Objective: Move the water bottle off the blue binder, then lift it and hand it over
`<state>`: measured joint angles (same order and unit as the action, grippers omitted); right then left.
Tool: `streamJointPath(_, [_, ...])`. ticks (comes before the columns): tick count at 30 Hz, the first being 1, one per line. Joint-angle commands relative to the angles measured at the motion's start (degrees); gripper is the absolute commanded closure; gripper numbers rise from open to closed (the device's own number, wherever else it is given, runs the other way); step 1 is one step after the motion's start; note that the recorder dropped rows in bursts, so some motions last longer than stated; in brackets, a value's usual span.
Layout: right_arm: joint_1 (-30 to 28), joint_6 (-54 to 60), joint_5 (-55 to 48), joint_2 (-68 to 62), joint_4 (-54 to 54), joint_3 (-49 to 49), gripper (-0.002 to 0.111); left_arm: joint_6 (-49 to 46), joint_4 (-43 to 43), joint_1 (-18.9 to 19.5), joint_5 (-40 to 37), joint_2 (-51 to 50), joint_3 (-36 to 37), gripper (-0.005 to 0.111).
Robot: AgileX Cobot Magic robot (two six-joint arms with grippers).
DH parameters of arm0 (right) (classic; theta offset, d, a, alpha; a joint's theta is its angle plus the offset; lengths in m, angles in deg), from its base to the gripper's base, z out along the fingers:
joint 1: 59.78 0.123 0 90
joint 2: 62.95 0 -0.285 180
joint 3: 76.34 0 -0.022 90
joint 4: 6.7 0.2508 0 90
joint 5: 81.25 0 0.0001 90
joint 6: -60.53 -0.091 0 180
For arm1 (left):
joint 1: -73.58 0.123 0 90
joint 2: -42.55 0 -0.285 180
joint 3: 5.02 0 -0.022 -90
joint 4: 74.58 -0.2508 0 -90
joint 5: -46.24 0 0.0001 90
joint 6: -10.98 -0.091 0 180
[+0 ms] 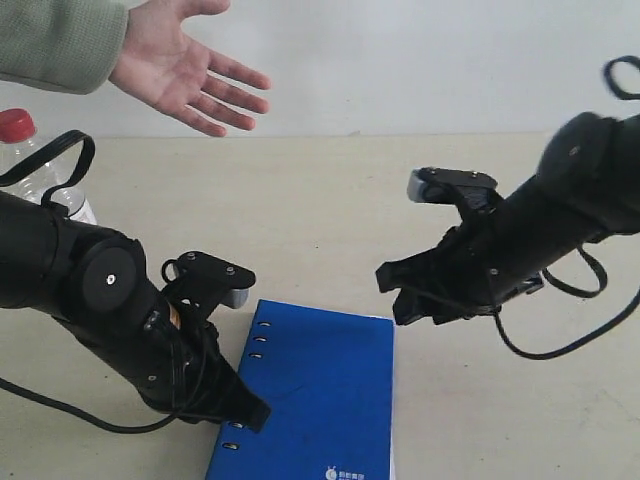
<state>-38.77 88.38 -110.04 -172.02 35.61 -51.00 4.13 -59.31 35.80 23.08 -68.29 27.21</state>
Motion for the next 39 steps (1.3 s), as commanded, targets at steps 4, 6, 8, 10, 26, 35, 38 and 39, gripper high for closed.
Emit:
streamJointPath(4, [-12.51,41.21,-16.18,-3.27,39.28,7.19,0.067,-1.04,0.83,-0.12,1.31,0.03,0.18,0.102])
streamJointPath(6, [-12.26,41.54,-12.87,-4.72,39.42,8.51,0.067,-1.03,0.83,-0.12,1.59,0.03,0.18,0.102])
streamJointPath(8, [-11.0,42.64,-12.73,-6.77,40.55,8.51,0.066,-1.03,0.83,-0.12,2.1,0.03,0.18,0.102])
streamJointPath(10, [-9.33,44.73,-12.73,-8.29,43.88,8.27,0.066,-1.03,0.83,-0.12,2.23,0.03,0.18,0.102])
streamJointPath(26, [-5.07,46.57,-24.8,-8.47,47.51,4.34,0.066,-1.03,1.5,-0.12,2.86,0.03,0.07,0.102])
streamJointPath(35, [-0.73,47.46,-11.46,-11.4,46.95,4.36,0.108,-1.03,1.88,-0.12,7.24,2.04,1.91,0.102])
streamJointPath(38, [-1.01,49.8,-11.6,-11.4,47.19,4.36,0.108,-1.03,3.28,0.02,13.72,6.02,5.52,0.102])
streamJointPath(39, [-1.08,50.37,-11.87,-11.4,47.19,4.36,0.108,-1.03,3.54,0.24,15.02,7.77,6.85,0.102])
